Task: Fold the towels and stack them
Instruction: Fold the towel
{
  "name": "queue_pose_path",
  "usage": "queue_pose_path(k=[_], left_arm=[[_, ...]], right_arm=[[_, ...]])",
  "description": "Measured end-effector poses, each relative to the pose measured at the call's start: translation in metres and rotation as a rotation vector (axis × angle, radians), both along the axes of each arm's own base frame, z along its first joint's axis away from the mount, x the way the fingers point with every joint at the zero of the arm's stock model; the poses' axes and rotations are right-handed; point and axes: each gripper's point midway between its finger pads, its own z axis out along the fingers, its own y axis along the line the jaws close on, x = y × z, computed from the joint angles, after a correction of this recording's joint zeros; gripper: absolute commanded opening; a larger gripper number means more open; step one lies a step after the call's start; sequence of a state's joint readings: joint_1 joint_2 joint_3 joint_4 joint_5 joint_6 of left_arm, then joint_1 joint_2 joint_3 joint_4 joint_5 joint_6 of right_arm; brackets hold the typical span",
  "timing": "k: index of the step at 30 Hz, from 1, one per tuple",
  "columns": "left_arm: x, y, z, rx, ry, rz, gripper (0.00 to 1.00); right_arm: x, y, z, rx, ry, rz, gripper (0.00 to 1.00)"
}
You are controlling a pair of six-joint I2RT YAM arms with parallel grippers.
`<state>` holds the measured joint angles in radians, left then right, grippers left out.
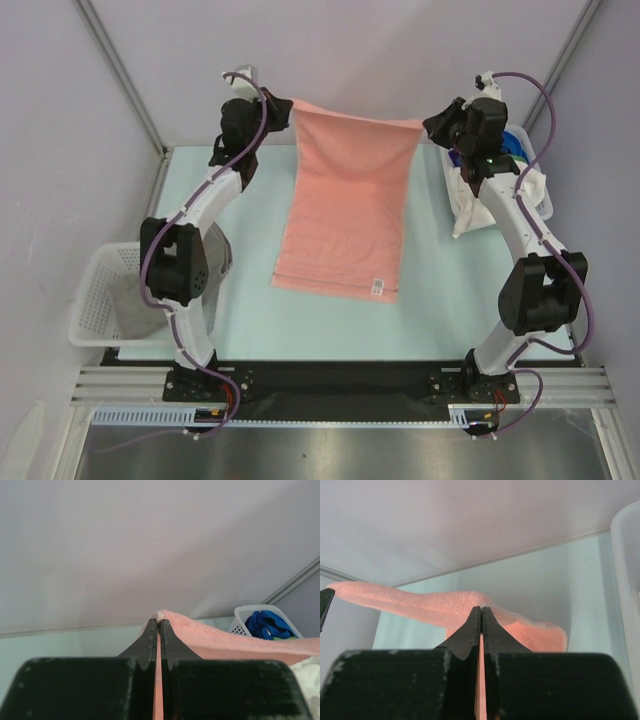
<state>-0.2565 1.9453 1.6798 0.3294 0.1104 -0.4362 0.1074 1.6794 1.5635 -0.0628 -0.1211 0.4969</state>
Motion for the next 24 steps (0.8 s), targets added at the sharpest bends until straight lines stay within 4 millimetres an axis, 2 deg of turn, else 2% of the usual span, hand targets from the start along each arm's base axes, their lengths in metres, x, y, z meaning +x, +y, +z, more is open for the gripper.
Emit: queue_pose_path(k=[4,13,19,24], left_arm=[[-0.012,0.003,-0.003,0.000,0.003,0.000,0.00],[-0.027,0.007,-0.017,0.000,0.033,0.000,0.00],[-0.038,0.012,-0.006,-0.007,0.012,0.004,0.00],[-0.049,0.016,-0.002,-0.015,0.009,0.008,0.00]], right_arm=[[-0.012,-0.001,-0.004,0.007,0.009,-0.001,0.00],[-0.029,0.003,-0.007,0.020,0.018,0.006,0.00],[-0.041,0.009,0.002,0.021,-0.001,0.015,0.00],[-0.053,0.014,0.001,0.018,-0.002,0.018,0.00]])
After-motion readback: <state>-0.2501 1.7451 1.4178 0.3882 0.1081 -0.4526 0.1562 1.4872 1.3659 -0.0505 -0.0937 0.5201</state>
